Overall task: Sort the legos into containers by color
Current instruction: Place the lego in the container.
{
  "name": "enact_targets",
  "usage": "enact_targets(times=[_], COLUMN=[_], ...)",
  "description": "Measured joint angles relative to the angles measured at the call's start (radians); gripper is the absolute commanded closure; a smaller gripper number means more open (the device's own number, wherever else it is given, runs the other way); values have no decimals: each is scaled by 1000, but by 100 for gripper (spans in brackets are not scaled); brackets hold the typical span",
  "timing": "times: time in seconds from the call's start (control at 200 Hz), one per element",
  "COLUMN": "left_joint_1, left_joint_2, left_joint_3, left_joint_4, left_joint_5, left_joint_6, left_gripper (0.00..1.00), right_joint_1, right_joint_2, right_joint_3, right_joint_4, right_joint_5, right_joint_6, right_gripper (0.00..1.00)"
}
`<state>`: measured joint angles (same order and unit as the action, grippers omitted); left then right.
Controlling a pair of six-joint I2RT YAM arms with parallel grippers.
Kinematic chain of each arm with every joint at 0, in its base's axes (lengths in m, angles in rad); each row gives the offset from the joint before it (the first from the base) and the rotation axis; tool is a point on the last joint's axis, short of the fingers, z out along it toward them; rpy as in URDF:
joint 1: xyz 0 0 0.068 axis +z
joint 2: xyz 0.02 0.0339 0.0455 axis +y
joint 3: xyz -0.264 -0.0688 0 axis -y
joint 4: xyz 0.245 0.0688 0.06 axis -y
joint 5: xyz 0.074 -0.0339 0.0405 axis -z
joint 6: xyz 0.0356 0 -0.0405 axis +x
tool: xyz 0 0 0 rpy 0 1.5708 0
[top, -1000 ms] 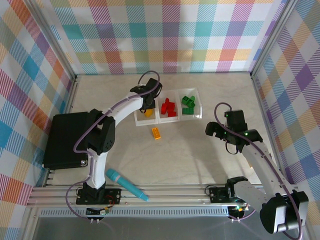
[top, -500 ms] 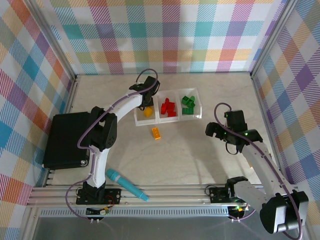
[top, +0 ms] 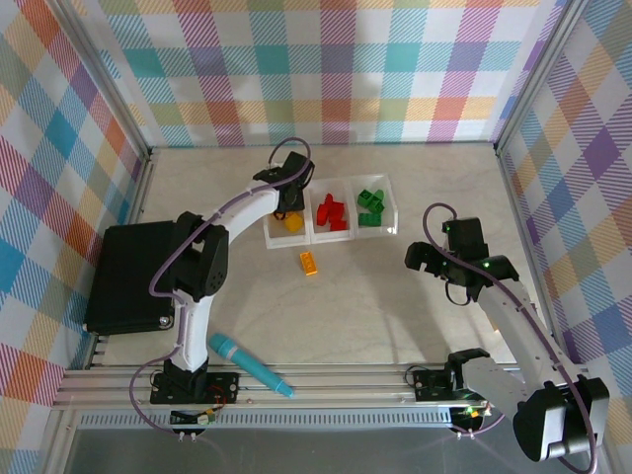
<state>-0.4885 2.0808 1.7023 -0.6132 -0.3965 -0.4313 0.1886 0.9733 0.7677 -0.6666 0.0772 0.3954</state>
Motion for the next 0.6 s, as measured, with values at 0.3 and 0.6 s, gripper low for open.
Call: enact_targets(times=[0.3,0.6], left_joint_1=[-42,-189], left_joint_2=[-227,-415], left_joint_3=[-128,-360], left_joint_4=[64,98], left_joint_5=[40,73], left_joint_6=[-1,-97], left_gripper=[30,27], right_joint_1=[0,0], right_joint_2=[2,44], right_joint_3=[0,1], right_joint_4=[0,15], right_joint_5=[-2,-23], right_joint_6=[0,1], right_gripper=[1,1])
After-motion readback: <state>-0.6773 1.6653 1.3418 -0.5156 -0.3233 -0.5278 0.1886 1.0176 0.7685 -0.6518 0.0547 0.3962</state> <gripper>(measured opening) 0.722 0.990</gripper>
